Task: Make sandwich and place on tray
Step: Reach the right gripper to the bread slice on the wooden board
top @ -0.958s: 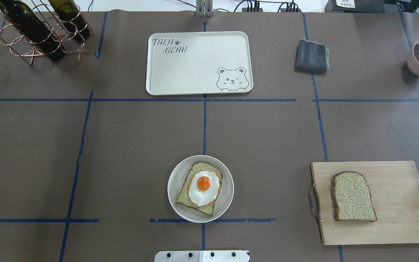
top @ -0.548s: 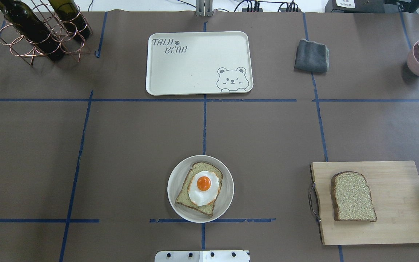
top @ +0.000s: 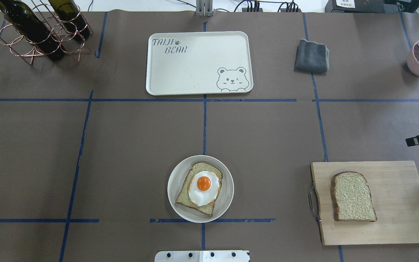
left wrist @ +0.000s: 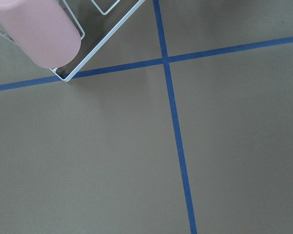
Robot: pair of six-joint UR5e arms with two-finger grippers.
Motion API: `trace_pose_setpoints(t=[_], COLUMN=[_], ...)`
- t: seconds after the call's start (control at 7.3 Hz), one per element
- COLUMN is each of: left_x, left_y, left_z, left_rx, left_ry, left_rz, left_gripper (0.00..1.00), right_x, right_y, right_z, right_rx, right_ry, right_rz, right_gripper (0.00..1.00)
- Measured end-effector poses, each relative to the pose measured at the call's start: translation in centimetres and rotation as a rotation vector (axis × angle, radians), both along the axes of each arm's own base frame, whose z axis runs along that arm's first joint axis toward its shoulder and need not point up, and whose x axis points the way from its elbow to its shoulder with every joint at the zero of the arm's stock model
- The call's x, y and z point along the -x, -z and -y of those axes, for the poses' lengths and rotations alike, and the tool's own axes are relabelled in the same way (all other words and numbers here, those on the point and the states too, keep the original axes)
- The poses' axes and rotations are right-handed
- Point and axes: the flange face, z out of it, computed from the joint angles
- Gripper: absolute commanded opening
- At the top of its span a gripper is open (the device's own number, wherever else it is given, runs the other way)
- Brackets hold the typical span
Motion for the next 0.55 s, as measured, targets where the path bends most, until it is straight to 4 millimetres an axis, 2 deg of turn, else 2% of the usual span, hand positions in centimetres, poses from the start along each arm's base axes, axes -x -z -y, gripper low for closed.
trace_pose_setpoints(t=[0.27, 0.41, 0.55], left_x=[0.0, 0.0, 0.0], left_y=[0.1, 0.2, 0.3], left_z=[0.1, 0.2, 0.3], left_rx=[-0.005, -0.008, -0.011], left_ry=[-0.001, -0.002, -0.002], left_rz=[-0.001, -0.001, -0.001], left_gripper=[1.00, 1.00, 1.00], right_x=[3.8, 6.1, 8.8], right_y=[-0.2, 0.0, 0.0], right_z=[-3.5, -4.9, -6.1], right_rx=[0.078, 0.105, 0.119], right_ry=[-0.043, -0.061, -0.088], right_rz=[0.048, 0.062, 0.055], right_gripper=[0.97, 0.94, 0.81])
